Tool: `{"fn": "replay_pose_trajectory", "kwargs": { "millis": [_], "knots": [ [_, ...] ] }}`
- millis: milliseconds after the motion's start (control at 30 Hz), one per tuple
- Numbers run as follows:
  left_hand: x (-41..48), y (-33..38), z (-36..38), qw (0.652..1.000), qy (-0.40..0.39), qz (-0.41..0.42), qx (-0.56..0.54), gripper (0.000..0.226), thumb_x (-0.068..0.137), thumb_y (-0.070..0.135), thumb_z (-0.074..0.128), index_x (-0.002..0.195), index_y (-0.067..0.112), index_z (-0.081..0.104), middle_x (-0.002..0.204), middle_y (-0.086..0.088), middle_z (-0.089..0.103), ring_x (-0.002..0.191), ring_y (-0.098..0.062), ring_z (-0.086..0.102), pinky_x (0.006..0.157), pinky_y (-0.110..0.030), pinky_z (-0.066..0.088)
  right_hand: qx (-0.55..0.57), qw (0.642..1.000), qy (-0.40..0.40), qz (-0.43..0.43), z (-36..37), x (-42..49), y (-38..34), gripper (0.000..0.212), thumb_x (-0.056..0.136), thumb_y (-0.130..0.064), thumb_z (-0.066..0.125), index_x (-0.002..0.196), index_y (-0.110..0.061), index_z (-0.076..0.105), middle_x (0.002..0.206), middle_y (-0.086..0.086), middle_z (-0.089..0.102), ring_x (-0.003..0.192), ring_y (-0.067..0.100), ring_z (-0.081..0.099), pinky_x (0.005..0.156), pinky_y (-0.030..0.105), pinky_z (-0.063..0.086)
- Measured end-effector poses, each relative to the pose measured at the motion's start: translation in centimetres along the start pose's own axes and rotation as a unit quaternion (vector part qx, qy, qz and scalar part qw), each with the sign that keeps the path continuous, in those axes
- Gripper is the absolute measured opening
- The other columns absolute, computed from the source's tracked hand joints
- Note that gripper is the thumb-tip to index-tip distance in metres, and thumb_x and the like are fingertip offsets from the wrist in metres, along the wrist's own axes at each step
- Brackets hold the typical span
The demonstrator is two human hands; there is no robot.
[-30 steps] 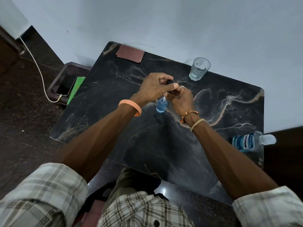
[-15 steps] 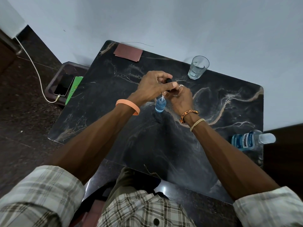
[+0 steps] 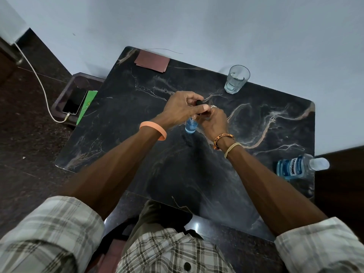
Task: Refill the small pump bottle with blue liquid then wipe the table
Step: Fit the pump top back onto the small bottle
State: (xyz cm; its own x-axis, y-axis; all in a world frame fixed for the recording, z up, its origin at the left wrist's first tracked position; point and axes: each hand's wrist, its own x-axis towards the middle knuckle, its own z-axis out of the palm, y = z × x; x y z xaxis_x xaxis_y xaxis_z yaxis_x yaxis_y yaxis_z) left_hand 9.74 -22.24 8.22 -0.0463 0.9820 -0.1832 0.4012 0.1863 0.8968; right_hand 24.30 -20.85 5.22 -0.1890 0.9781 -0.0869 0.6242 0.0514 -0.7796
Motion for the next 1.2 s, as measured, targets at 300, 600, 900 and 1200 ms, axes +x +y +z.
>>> {"fn": "replay_pose_trajectory", "kwargs": {
  "millis": [300,600,900,1200],
  "knots": [
    [-0.2,-2.0,0.2,0.999,-0.024,0.015,0.016,0.048,0.081,0.040,0.079,0.121,0.017,0.069,0.110,0.000,0.073,0.100,-0.010,0.069,0.092,-0.033,0.057,-0.028,0.999,-0.015,0.019,1.1,-0.2,1.0,0.014,0.082,-0.023,0.079,0.091,-0.016,0.072,0.087,0.002,0.073,0.078,0.017,0.067,0.067,0.031,0.053],
    [-0.3,-4.1,0.9,1.000,0.002,-0.004,-0.017,0.039,0.098,0.007,0.053,0.136,0.011,0.055,0.131,-0.007,0.062,0.121,-0.018,0.059,0.099,-0.033,0.052,-0.066,0.997,-0.046,0.012,1.7,-0.2,2.0,0.053,0.071,-0.027,0.084,0.120,-0.028,0.066,0.103,-0.006,0.071,0.093,0.014,0.065,0.077,0.027,0.049],
    [-0.6,-4.8,2.2,0.998,-0.009,0.007,0.060,0.051,0.078,0.019,0.081,0.125,0.018,0.063,0.121,0.001,0.066,0.110,-0.014,0.062,0.092,-0.029,0.053,-0.070,0.996,-0.016,0.061,3.7,0.3,2.5,0.022,0.073,-0.015,0.079,0.077,-0.024,0.060,0.060,-0.015,0.050,0.054,0.006,0.046,0.041,0.011,0.026],
    [-0.6,-5.0,3.1,0.986,0.069,0.066,0.138,0.016,0.079,0.028,0.079,0.092,0.023,0.072,0.090,0.007,0.059,0.088,-0.015,0.057,0.079,-0.038,0.052,-0.036,0.998,0.004,0.057,4.7,0.4,3.3,0.027,0.071,-0.013,0.077,0.069,-0.030,0.056,0.054,-0.013,0.050,0.050,0.005,0.046,0.043,0.019,0.027]
  ]
}}
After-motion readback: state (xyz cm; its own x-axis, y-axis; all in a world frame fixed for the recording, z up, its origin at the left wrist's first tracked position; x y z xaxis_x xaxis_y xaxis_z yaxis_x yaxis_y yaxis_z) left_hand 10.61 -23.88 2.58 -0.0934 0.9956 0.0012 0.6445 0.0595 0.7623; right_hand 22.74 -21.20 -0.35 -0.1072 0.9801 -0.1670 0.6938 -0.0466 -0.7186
